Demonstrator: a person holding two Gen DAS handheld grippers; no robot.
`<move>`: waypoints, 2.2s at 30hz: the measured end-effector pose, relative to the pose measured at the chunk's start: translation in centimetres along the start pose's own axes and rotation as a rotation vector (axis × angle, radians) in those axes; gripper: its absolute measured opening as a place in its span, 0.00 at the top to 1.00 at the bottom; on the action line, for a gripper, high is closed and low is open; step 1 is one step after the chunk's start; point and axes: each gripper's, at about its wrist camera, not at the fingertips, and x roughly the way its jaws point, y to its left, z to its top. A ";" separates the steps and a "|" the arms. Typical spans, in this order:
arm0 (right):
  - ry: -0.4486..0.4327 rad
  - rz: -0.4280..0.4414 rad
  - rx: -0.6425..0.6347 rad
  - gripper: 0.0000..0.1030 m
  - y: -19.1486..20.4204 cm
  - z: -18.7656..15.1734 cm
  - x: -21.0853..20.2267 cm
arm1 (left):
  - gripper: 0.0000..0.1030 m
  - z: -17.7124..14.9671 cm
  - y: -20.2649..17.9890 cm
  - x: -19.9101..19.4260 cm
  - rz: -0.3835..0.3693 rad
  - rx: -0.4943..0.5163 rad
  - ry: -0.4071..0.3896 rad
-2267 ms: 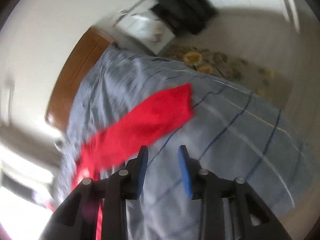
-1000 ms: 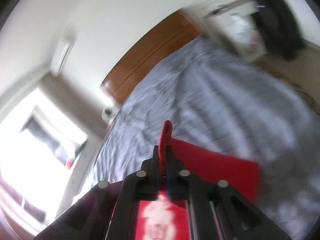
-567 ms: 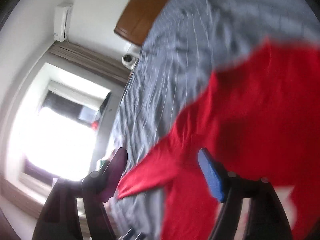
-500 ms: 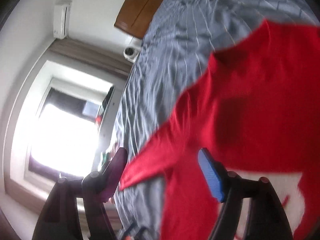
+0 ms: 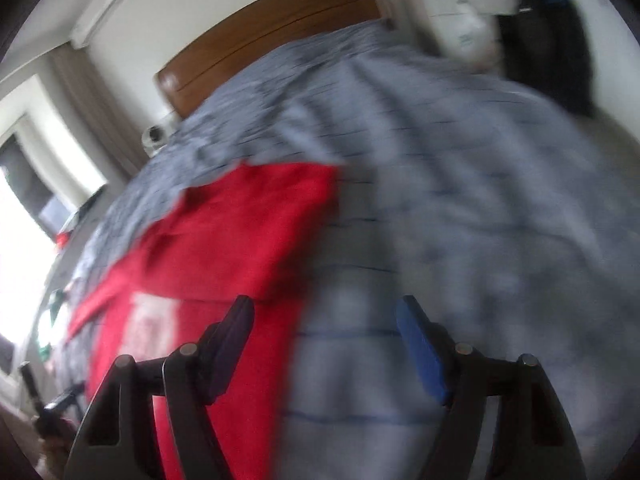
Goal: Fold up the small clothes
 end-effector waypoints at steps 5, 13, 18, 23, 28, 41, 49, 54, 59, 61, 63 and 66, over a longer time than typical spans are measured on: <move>-0.035 -0.058 0.083 0.28 -6.2 -3.2 -2.2 | 0.01 -0.3 -0.2 0.0 0.017 0.011 -0.008; -0.111 -0.011 0.060 0.21 -6.3 -4.2 -1.8 | 0.00 -0.6 -0.4 0.0 0.029 0.021 -0.025; -0.114 -0.008 0.053 0.21 -5.7 -4.4 -1.3 | 0.00 -0.6 -0.4 0.0 0.027 0.021 -0.025; -0.117 -0.032 0.033 0.21 -5.3 -4.6 -1.3 | 0.00 -0.7 -0.5 0.0 0.023 0.018 -0.022; -0.109 -0.060 0.016 0.21 -4.9 -4.7 -1.2 | 0.00 -0.7 -0.5 -0.1 0.014 0.009 -0.016; 0.042 -0.020 -0.322 0.29 11.2 -0.2 -1.1 | 0.00 -0.3 -0.2 0.0 0.002 -0.015 0.000; 0.223 0.104 -0.876 0.62 34.5 -1.5 8.9 | 0.00 -0.2 0.3 0.1 -0.028 -0.014 0.010; 0.265 0.003 -0.999 0.69 38.7 -3.2 15.5 | 0.00 -0.1 0.6 0.2 -0.045 -0.016 0.018; 0.270 -0.024 -0.967 0.94 38.8 -3.0 17.7 | 0.00 0.2 0.6 0.4 -0.053 -0.014 0.021; 0.257 0.046 -0.921 0.94 38.6 -2.9 16.3 | 0.00 0.2 0.6 0.5 -0.051 -0.013 0.020; 0.265 0.098 -0.917 0.94 38.6 -3.3 15.2 | 0.00 0.3 0.5 0.6 -0.043 -0.012 0.020; 0.334 0.164 -0.890 0.85 37.9 -3.9 15.7 | 0.00 0.2 0.3 0.6 -0.027 -0.005 0.014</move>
